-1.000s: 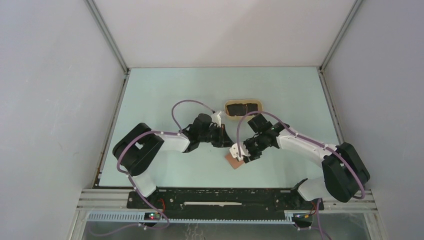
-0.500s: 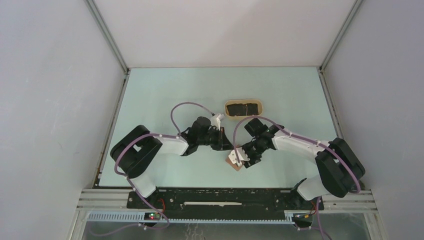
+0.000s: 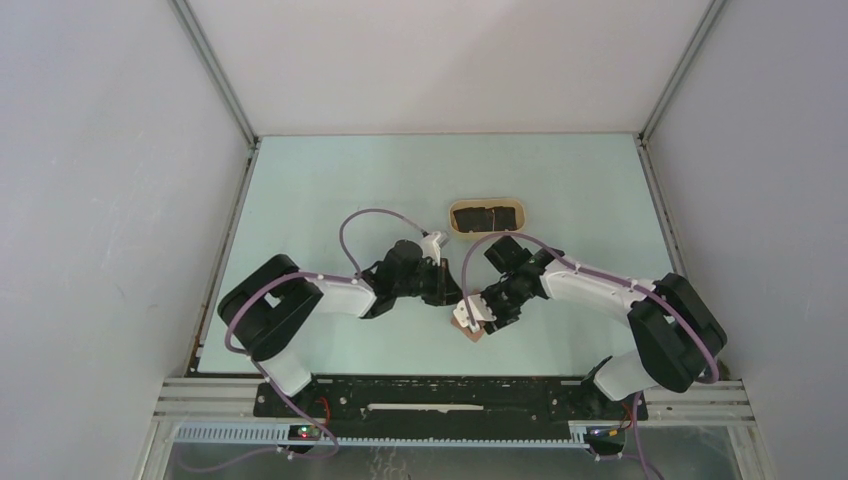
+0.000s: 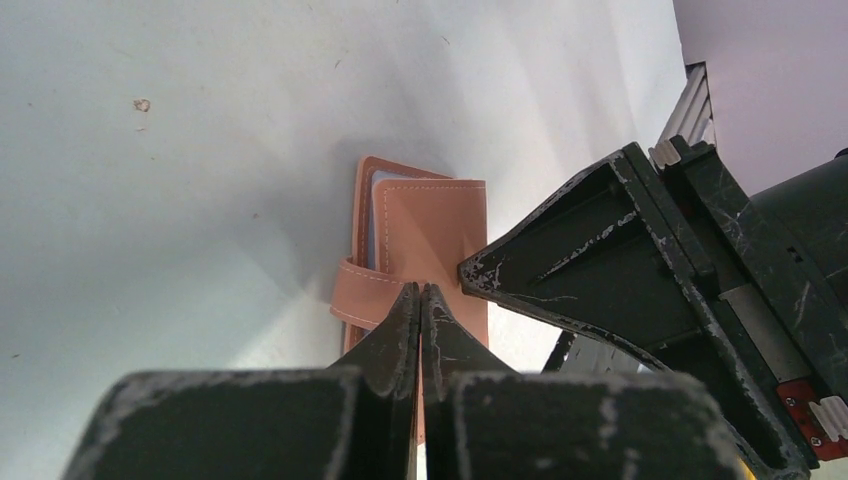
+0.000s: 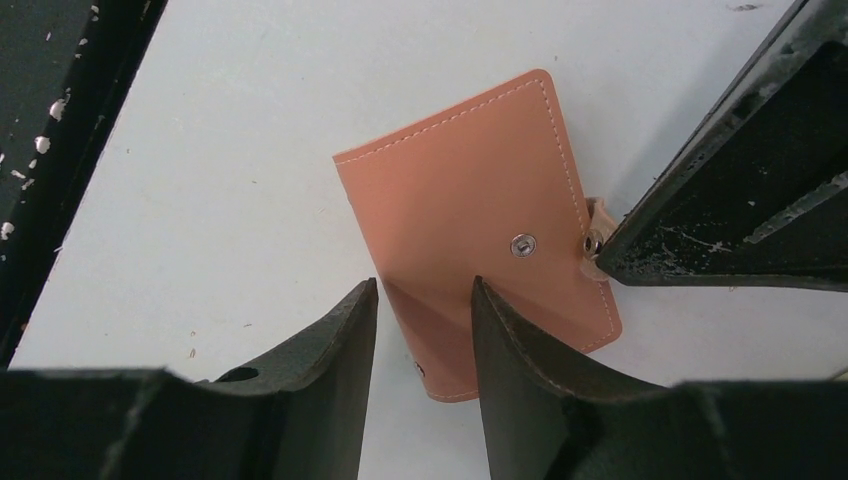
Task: Put the credit cards into the card holder
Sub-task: Close the card holder at the center of the board.
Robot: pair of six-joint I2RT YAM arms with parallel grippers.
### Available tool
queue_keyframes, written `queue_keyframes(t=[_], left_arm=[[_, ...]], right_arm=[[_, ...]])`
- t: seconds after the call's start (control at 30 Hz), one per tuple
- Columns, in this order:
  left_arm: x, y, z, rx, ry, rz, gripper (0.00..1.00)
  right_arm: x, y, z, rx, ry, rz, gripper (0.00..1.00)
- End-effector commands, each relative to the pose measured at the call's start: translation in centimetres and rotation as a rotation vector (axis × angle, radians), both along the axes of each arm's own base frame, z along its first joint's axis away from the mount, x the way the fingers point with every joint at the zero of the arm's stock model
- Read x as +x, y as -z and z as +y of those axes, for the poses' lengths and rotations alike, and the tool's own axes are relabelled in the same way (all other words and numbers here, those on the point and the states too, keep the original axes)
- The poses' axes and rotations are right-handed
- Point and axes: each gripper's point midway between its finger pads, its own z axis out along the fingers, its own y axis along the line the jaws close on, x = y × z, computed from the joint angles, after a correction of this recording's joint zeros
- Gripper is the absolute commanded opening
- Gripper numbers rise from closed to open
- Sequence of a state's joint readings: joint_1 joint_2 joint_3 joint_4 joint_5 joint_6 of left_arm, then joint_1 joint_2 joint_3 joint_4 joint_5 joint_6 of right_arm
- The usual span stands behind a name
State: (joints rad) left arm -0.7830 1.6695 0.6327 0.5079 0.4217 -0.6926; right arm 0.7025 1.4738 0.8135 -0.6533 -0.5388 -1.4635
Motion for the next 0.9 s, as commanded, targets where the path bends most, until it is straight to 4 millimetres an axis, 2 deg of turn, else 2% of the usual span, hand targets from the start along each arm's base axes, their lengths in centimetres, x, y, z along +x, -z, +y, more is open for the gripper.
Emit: queue_keyframes(t=[0.0,0.13,0.23,0.87], left_arm=[[-0.1,-1.0,0.4,-0.011,-0.049,-0.027,0.00],[0.0,-1.9,0.8,-0.023,-0.082,-0.047,0.00],[-0.3,-2.5,0.4,-0.041,-0.074,-0.052,0.00],[-2.3,-0.6,-1.2,-0.058,-0.035,0.036,0.00]], right_arm=[[-0.7,1.4,0.1,-0.041,-0.004,0.033,0.48],[-0.5,1.5,0.1,-0.051,0.014,0.031,0.47],[-0.5,1.6,0.2,-0.057,0.017,0.031,0.47],[-0.5,1.8,0.5,-0.078,0.026,0.029,0.47]])
